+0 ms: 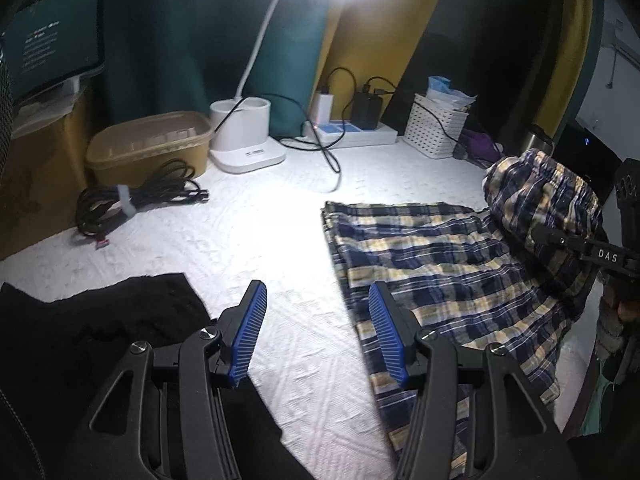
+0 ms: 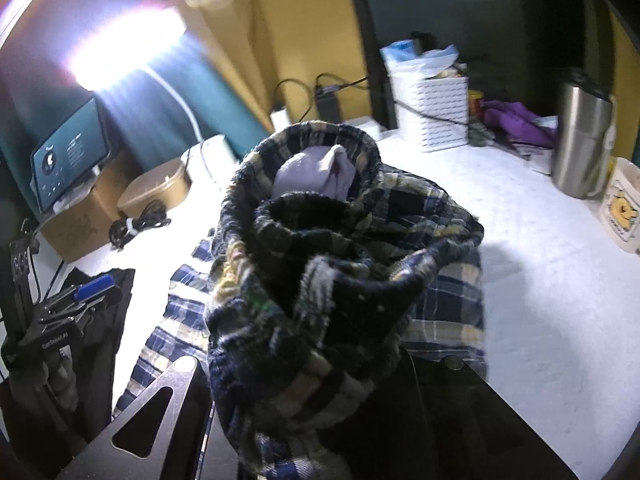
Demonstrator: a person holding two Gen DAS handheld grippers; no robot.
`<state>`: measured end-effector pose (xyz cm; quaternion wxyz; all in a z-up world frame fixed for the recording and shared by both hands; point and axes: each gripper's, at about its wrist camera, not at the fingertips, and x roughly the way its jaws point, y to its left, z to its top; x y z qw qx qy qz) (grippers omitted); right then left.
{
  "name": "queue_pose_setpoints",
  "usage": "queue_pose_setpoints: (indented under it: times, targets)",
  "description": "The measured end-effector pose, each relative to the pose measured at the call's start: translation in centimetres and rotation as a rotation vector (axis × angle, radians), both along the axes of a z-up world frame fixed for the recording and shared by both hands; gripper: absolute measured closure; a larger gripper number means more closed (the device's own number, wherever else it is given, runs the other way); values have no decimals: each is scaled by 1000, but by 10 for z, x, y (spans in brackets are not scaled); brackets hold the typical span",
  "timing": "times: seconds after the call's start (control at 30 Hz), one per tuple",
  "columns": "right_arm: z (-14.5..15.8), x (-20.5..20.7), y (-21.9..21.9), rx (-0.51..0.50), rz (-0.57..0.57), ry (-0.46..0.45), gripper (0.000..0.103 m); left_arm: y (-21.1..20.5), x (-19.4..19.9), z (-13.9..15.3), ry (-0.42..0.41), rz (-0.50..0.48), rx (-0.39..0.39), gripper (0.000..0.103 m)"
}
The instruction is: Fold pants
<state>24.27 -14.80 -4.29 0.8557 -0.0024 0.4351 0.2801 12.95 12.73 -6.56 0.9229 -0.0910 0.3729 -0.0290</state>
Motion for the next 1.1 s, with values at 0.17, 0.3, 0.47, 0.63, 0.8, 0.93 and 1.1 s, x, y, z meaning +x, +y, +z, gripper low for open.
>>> queue_pose_setpoints:
  times: [0.17, 0.3, 0.47, 0.63, 0.8, 0.93, 1.1]
  targets:
    - [-12, -3, 27, -8, 52, 30, 88, 9, -7, -4, 5, 20, -3, 50]
    - [-22, -7, 49, -23, 94, 49, 88, 17, -11, -7, 14, 40, -4, 50]
    - [-37, -8, 68, -44, 124, 76, 88, 26, -19, -9, 23, 68, -11, 50]
    - [-42, -9, 81, -73, 135, 83, 88, 30, -22, -12, 35, 89, -14, 50]
    - [-43, -8, 86, -94, 124, 86, 88, 28, -23, -11, 27, 89, -17, 50]
    - [-42, -10, 94, -93, 136, 86, 88, 24, -22, -9, 28, 75, -12, 50]
    - [-39, -16, 103, -77, 186, 94, 57, 19, -25, -1, 12, 75, -8, 50]
